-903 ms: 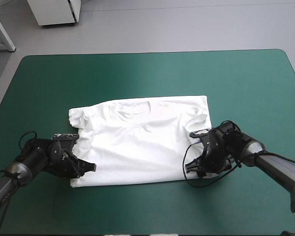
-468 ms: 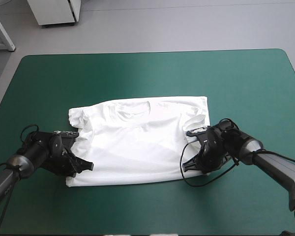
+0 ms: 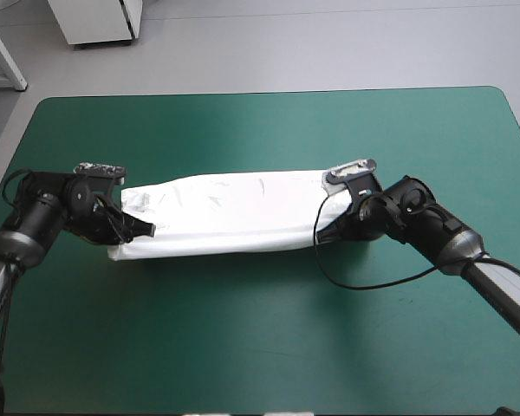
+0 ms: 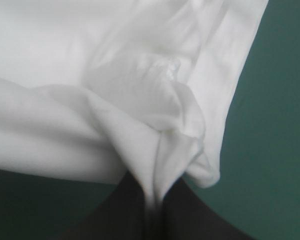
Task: Fold the cloth
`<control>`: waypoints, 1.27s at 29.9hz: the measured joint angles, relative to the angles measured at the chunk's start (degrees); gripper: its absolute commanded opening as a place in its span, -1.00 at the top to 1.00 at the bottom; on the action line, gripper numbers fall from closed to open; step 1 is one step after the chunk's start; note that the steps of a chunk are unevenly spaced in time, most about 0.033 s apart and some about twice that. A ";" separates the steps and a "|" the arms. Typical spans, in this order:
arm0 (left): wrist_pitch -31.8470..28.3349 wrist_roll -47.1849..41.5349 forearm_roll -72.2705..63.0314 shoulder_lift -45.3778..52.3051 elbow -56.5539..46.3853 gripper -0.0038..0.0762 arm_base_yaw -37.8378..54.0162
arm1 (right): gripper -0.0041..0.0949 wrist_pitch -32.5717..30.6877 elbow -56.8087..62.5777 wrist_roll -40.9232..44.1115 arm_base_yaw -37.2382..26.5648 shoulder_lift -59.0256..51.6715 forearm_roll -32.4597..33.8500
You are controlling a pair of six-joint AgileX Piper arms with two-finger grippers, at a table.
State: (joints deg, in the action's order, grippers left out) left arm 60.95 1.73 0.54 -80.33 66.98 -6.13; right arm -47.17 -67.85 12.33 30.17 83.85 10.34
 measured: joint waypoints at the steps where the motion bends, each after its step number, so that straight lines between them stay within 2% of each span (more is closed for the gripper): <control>1: 0.00 0.49 0.00 -1.63 2.30 0.93 0.53 | 0.96 1.91 -1.59 0.69 -0.14 0.90 1.31; 8: 0.05 1.18 0.14 -16.54 17.85 0.93 2.46 | 0.96 13.27 -11.48 4.53 -3.46 10.37 7.14; 15: -0.05 1.36 -0.06 -29.59 29.74 0.93 2.46 | 0.92 15.24 -19.20 7.02 -7.05 21.81 7.69; 17: -0.36 1.36 -0.06 -31.72 30.75 0.91 2.46 | 0.75 15.18 -20.62 6.25 -7.45 24.32 6.59; 19: -0.79 1.36 0.15 -33.30 31.05 0.83 2.46 | 0.43 14.75 -21.72 4.99 -7.57 26.42 4.19; 23: -2.33 1.36 0.43 -34.18 31.05 0.30 2.46 | -0.45 13.83 -23.17 2.28 -7.64 27.68 -0.40; 25: -3.23 1.36 0.83 -34.08 31.46 0.05 2.46 | -0.66 13.28 -24.24 1.88 -7.64 27.61 -1.29; 27: -3.49 1.36 1.21 -33.79 32.18 -0.13 2.46 | -0.70 12.64 -25.13 1.70 -7.64 26.93 -1.30; 29: -3.16 1.36 1.51 -33.42 33.58 -0.17 2.46 | -0.68 12.04 -25.91 1.70 -7.68 25.46 -0.88; 35: 4.30 0.38 3.00 -32.95 43.09 -0.15 2.58 | -0.68 8.47 -26.72 2.10 -8.17 17.95 0.48; 38: 8.47 0.33 1.01 -32.81 47.51 0.00 2.62 | -0.68 3.87 -26.90 2.10 -9.26 15.37 0.21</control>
State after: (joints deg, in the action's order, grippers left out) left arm 69.42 2.05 1.55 -113.14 114.49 -3.51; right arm -43.30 -94.74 14.43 20.91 99.22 10.55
